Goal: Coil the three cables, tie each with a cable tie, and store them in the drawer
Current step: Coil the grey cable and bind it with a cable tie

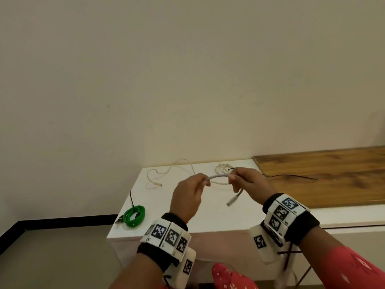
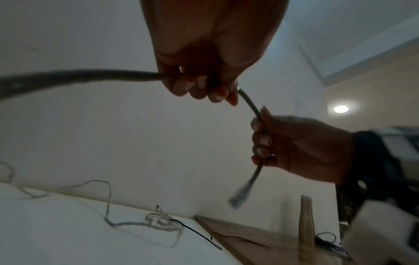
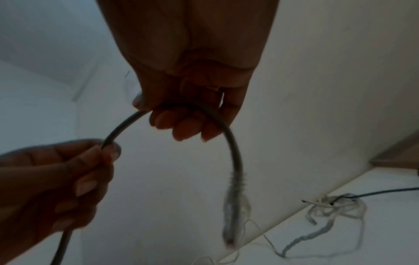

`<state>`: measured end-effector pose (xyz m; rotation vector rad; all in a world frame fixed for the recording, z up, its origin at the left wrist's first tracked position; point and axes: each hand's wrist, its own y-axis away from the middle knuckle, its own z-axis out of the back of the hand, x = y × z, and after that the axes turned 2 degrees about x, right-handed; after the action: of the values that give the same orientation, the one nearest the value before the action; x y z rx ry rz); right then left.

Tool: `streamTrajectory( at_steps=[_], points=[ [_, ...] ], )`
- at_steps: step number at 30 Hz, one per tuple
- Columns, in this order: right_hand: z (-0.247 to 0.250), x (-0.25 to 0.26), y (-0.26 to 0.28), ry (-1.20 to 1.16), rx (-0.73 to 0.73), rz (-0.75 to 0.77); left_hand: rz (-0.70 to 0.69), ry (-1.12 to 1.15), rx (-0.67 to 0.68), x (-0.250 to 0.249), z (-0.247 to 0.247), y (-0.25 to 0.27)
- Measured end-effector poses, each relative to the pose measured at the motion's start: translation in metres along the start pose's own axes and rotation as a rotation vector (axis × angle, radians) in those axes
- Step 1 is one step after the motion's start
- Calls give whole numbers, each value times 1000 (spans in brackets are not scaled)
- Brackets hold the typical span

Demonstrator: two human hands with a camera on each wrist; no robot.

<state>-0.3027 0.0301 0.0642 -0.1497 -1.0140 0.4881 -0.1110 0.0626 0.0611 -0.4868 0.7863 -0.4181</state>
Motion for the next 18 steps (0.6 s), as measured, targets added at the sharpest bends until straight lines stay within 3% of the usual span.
streamTrajectory(
  at_steps=[7, 14, 18],
  points=[
    [-3, 3, 8, -671, 219, -296, 166, 133, -189, 12, 11, -12],
    [-4, 16, 4, -1143, 341, -276, 205, 141, -273, 10, 15, -24],
    [-2, 32, -1, -1409, 280, -179, 217, 102, -171, 12, 7, -19]
  ],
)
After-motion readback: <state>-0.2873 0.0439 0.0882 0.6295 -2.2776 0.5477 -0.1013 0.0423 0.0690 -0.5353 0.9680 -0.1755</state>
